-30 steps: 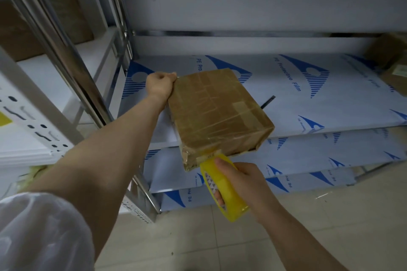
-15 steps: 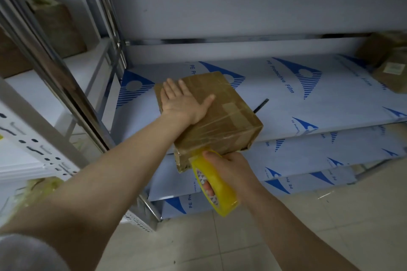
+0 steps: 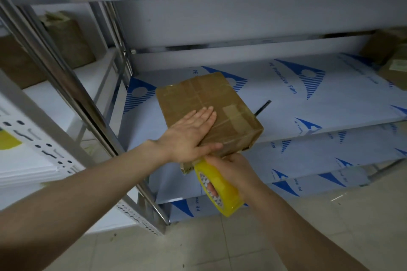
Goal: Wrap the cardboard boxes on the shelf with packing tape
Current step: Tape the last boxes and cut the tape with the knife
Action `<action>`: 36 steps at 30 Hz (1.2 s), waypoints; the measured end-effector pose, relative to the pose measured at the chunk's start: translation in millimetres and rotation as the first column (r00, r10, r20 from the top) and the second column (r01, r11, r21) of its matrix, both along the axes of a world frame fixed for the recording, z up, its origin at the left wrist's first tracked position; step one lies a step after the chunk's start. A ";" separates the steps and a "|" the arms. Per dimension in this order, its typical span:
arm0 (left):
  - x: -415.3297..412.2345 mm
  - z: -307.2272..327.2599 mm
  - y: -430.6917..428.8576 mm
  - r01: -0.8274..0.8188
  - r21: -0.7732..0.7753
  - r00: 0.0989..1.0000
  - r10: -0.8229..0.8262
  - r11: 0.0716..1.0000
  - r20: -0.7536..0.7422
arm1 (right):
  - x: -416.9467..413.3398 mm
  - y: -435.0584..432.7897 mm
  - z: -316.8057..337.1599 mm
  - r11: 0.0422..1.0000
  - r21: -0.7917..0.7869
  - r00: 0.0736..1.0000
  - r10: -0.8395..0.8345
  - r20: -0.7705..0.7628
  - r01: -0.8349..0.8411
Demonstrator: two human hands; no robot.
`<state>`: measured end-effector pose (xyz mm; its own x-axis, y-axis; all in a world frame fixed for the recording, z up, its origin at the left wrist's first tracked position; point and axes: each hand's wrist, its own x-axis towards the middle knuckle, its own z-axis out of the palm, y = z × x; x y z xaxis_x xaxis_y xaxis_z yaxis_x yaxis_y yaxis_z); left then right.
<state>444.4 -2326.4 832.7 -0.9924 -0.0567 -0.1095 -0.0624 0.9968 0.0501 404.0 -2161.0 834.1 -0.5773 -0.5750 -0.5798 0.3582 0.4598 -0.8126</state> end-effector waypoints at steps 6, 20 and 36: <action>7.8 7.6 -27.7 0.174 0.135 0.954 -0.133 0.975 -0.269 | -4.3 1.3 6.5 0.998 -0.054 0.998 -0.031 0.049 0.034; 31.2 22.8 -22.8 0.104 0.265 0.786 0.084 0.959 -0.612 | -16.2 23.7 90.1 0.953 -0.283 0.992 0.123 0.025 -0.111; -16.0 76.5 -76.6 0.113 0.994 0.340 0.940 -0.001 -0.038 | -34.5 -86.2 169.2 0.842 -0.502 0.954 0.047 -0.295 -0.197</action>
<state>428.4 -2402.9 909.2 -0.4460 -0.8950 -0.0072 0.1379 -0.0766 0.9875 369.5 -2247.2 1003.3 -0.5677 -0.8232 -0.0121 0.0689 -0.0328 -0.9971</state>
